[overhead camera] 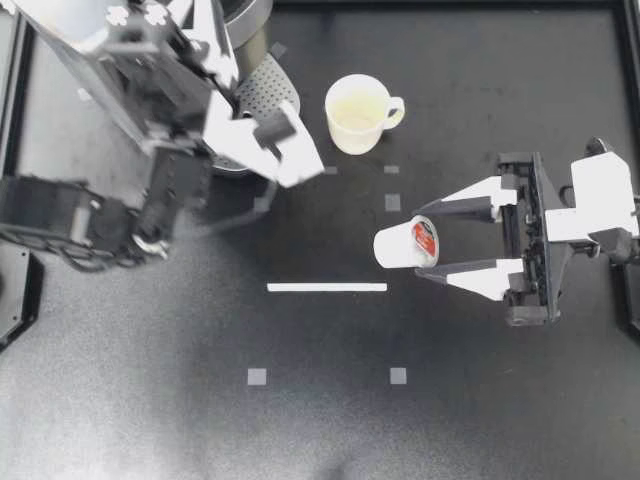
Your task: Place the coffee capsule inside the capsule container, then place the cup onto the center of the cup tray.
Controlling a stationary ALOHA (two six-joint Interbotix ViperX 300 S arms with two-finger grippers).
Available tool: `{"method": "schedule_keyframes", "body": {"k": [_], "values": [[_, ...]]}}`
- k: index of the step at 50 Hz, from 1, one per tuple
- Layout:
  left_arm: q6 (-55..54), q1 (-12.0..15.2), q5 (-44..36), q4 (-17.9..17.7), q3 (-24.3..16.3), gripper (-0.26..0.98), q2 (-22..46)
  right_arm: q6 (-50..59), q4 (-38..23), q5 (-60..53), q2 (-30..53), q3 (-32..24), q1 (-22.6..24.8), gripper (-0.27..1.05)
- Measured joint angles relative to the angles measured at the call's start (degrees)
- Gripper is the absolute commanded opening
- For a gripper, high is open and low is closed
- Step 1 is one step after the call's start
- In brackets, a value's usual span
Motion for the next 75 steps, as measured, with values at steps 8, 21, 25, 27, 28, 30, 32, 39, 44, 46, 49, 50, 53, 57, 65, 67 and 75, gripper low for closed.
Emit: {"method": "schedule_keyframes", "body": {"k": [8,21,25,27,28,30,32,39,44,46,49,50,53,57,65,67,75], "values": [[-4.48,0.18,-1.93,0.00,0.53,0.16,-2.46,-0.09,0.09,0.00,-0.70,0.00,0.00,0.48],[-13.80,2.64,-6.15,0.09,3.25,0.16,-7.38,0.09,0.09,0.00,-1.93,0.00,0.00,0.48],[-17.93,3.34,-8.53,0.00,4.22,0.16,-9.23,0.09,0.09,-0.09,-2.11,0.00,-0.09,0.48],[-20.74,3.78,-10.28,0.00,4.92,0.16,-10.55,0.09,0.09,-0.18,-2.11,0.00,0.00,0.48],[-21.97,3.96,-11.07,0.00,5.36,0.16,-11.16,0.09,0.09,-0.26,-2.11,0.00,0.00,0.48],[-24.43,4.39,-12.48,0.00,5.98,0.16,-12.39,0.09,0.09,-0.44,-2.11,0.00,0.00,0.48],[-26.63,5.01,-13.97,-0.09,6.68,0.16,-13.71,0.09,0.09,-0.62,-2.11,0.00,-0.09,0.48],[-33.84,7.91,-19.95,-0.09,9.23,0.16,-18.46,0.09,0.09,-0.79,-2.11,0.00,0.00,0.48],[-39.11,11.25,-26.63,-0.09,11.78,0.16,-21.80,0.09,0.09,-0.88,-2.11,-0.09,-0.09,0.48],[-41.04,12.57,-28.92,-0.18,12.57,0.16,-22.94,0.09,0.09,-0.88,-2.11,-0.09,0.00,0.48],[-43.51,14.59,-31.64,-0.18,13.89,0.16,-24.35,0.26,0.09,-0.88,-2.11,-0.18,0.00,0.48],[-44.12,15.12,-32.43,-0.18,14.24,0.16,-24.79,0.35,0.09,-0.88,-2.11,-0.18,-0.09,0.48],[-45.53,16.52,-33.84,-0.18,15.12,0.16,-25.84,0.35,0.09,-0.88,-2.11,-0.35,0.00,0.48],[-46.58,17.67,-34.28,-0.18,16.17,0.16,-27.25,0.35,0.09,-0.88,-2.11,-0.53,0.00,0.48],[-46.93,18.28,-34.63,-0.09,17.58,0.16,-29.97,0.09,0.09,-1.14,-2.11,-1.41,-0.09,0.48],[-47.20,18.28,-34.72,-0.09,17.75,0.16,-30.59,-0.18,0.09,-1.49,-2.11,-1.76,-0.09,0.48],[-47.99,18.37,-35.60,0.09,18.19,0.16,-32.96,-1.93,0.00,-3.69,-2.11,-3.69,-0.18,0.48]]}}
